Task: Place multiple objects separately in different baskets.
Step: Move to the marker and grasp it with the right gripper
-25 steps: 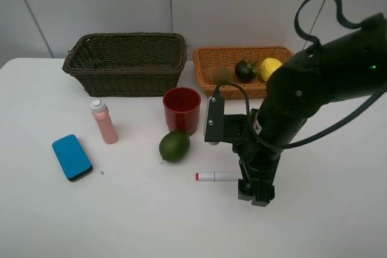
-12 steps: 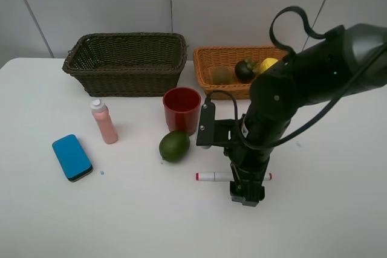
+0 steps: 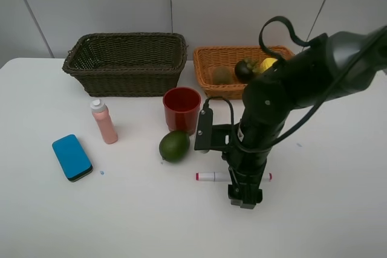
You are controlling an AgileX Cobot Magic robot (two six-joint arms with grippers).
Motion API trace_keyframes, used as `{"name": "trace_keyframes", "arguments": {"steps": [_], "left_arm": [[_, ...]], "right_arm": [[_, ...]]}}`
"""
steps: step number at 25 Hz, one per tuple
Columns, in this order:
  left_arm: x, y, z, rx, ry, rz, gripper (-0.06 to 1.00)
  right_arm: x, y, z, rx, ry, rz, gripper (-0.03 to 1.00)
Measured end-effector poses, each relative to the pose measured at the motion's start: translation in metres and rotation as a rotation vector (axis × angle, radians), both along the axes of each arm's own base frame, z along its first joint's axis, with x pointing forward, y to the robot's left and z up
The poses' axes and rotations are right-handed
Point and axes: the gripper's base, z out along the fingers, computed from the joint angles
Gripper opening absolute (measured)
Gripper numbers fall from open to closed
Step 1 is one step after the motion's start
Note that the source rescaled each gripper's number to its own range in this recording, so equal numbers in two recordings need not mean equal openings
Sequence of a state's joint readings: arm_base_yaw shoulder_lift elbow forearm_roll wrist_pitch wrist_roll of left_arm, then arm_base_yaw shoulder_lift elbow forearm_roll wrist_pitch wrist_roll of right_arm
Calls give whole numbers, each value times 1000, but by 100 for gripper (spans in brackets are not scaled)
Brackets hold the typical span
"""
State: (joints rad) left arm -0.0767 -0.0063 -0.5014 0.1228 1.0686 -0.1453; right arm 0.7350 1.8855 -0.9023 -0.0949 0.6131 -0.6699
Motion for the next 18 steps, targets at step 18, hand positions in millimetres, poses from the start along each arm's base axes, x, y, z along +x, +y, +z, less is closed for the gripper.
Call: {"name": "trace_keyframes", "arguments": {"steps": [18], "left_arm": [[0, 0, 0, 0, 0, 0, 100]], "right_arm": [[-1, 1, -1, 7, 16, -20, 84]]}}
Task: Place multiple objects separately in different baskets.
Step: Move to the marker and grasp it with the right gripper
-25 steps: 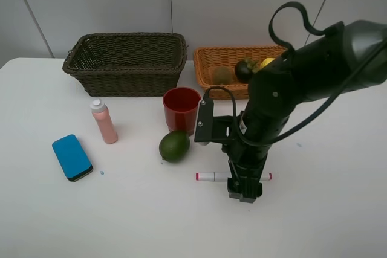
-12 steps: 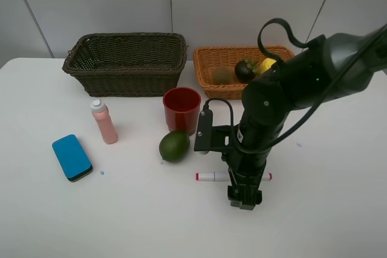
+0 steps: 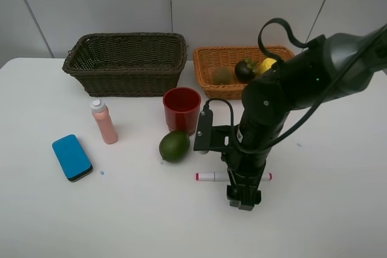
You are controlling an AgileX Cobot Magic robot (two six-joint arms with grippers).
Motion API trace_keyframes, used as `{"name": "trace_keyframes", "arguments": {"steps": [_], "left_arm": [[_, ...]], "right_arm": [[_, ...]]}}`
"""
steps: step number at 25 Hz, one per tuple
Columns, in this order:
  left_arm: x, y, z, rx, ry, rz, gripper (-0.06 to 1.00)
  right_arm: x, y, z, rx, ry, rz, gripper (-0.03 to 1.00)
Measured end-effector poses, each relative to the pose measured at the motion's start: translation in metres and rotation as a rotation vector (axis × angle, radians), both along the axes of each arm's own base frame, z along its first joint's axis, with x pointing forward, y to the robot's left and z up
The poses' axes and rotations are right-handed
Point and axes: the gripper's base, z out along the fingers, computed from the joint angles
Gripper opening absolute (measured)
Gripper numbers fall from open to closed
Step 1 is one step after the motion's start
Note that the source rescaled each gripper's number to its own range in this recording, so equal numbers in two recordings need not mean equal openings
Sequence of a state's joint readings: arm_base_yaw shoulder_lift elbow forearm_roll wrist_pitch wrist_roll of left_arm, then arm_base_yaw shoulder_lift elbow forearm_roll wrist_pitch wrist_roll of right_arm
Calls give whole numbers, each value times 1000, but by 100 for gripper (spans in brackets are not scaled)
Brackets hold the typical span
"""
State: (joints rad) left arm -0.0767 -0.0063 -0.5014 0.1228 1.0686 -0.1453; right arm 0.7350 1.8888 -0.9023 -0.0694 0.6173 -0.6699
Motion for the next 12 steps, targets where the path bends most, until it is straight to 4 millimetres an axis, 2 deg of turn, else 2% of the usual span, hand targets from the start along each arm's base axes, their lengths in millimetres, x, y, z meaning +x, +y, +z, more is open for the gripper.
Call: {"name": "trace_keyframes", "arguments": {"steps": [2, 3, 5, 7, 8, 9, 12], "left_arm": [[0, 0, 0, 0, 0, 0, 100], [0, 0, 0, 0, 0, 0, 100], [0, 0, 0, 0, 0, 0, 100], [0, 0, 0, 0, 0, 0, 100], [0, 0, 0, 0, 0, 0, 100], [0, 0, 0, 0, 0, 0, 100], [0, 0, 0, 0, 0, 0, 100]], "right_arm": [[-1, 0, 0, 0, 8, -7, 79], [-1, 0, 0, -2, 12, -8, 72], [-2, -1, 0, -11, 23, -9, 49], [-3, -2, 0, -21, 34, -10, 18], [-3, -2, 0, -23, 37, -11, 5], [-4, -2, 0, -24, 40, -13, 0], [-4, -2, 0, -25, 41, -13, 0]]}}
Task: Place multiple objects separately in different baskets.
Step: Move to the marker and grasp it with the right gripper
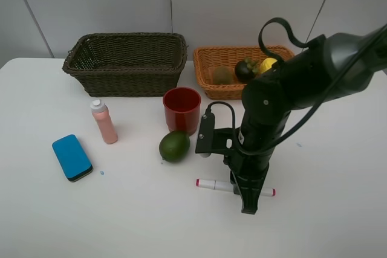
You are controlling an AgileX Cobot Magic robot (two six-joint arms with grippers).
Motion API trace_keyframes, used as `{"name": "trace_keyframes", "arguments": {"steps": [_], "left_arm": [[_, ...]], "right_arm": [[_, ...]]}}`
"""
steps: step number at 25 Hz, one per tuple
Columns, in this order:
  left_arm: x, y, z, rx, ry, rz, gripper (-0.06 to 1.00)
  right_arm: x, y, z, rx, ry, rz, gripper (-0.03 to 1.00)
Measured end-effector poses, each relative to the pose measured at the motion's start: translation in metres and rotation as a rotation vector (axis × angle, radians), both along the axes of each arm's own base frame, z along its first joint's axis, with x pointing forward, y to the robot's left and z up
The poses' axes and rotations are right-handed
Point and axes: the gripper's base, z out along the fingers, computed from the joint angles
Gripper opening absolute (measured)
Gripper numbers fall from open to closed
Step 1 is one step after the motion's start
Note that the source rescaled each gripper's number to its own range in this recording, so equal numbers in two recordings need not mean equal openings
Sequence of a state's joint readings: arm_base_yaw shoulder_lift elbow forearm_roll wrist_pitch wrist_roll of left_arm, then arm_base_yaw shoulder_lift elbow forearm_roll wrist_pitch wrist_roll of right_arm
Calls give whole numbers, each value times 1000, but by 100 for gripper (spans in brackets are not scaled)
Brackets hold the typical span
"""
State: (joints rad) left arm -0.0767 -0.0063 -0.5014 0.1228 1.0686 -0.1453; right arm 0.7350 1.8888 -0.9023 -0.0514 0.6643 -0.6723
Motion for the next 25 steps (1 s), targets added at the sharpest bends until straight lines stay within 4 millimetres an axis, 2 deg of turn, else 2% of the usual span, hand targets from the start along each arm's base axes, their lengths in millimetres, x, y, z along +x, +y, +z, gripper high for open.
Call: {"name": "trace_keyframes", "arguments": {"steps": [17, 25], "left_arm": [[0, 0, 0, 0, 0, 0, 100], [0, 0, 0, 0, 0, 0, 100]], "right_arm": [[0, 0, 1, -3, 3, 1, 0], [11, 9, 17, -21, 16, -3, 0]]}}
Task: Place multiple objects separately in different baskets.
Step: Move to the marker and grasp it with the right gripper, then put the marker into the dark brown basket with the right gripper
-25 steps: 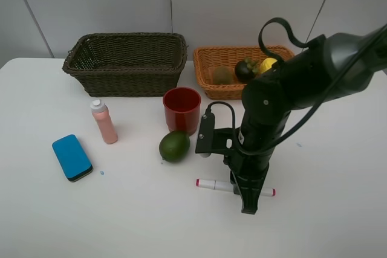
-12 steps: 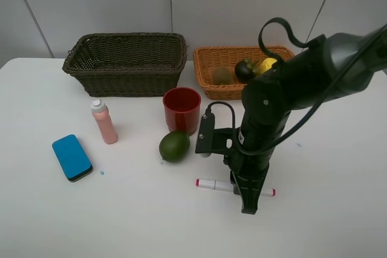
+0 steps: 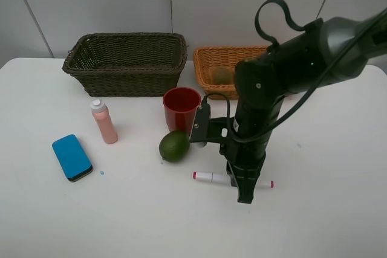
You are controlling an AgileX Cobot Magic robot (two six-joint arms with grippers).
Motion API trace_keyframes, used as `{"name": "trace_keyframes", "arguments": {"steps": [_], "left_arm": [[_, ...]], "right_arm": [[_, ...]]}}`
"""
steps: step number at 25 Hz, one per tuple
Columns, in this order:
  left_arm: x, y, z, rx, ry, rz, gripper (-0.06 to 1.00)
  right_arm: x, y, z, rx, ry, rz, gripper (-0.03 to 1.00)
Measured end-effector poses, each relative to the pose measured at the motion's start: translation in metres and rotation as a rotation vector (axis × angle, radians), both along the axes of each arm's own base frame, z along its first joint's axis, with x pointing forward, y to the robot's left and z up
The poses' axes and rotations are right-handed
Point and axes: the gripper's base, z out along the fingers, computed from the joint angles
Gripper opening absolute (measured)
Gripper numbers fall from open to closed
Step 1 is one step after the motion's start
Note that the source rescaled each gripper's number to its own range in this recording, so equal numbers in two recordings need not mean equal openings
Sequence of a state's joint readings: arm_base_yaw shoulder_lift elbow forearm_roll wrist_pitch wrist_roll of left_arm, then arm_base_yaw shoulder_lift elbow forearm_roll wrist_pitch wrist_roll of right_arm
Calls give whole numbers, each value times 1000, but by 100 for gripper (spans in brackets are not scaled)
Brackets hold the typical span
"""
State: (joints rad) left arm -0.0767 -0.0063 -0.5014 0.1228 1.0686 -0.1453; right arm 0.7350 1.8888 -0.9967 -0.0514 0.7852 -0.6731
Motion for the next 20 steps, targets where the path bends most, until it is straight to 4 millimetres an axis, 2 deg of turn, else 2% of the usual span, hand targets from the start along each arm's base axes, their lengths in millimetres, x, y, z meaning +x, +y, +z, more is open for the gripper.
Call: {"name": "trace_keyframes", "arguments": {"steps": [8, 20], "left_arm": [[0, 0, 0, 0, 0, 0, 100], [0, 0, 0, 0, 0, 0, 100]], "right_arm": [[14, 12, 30, 16, -28, -3, 0], [34, 28, 129, 161, -195, -35, 0]]}}
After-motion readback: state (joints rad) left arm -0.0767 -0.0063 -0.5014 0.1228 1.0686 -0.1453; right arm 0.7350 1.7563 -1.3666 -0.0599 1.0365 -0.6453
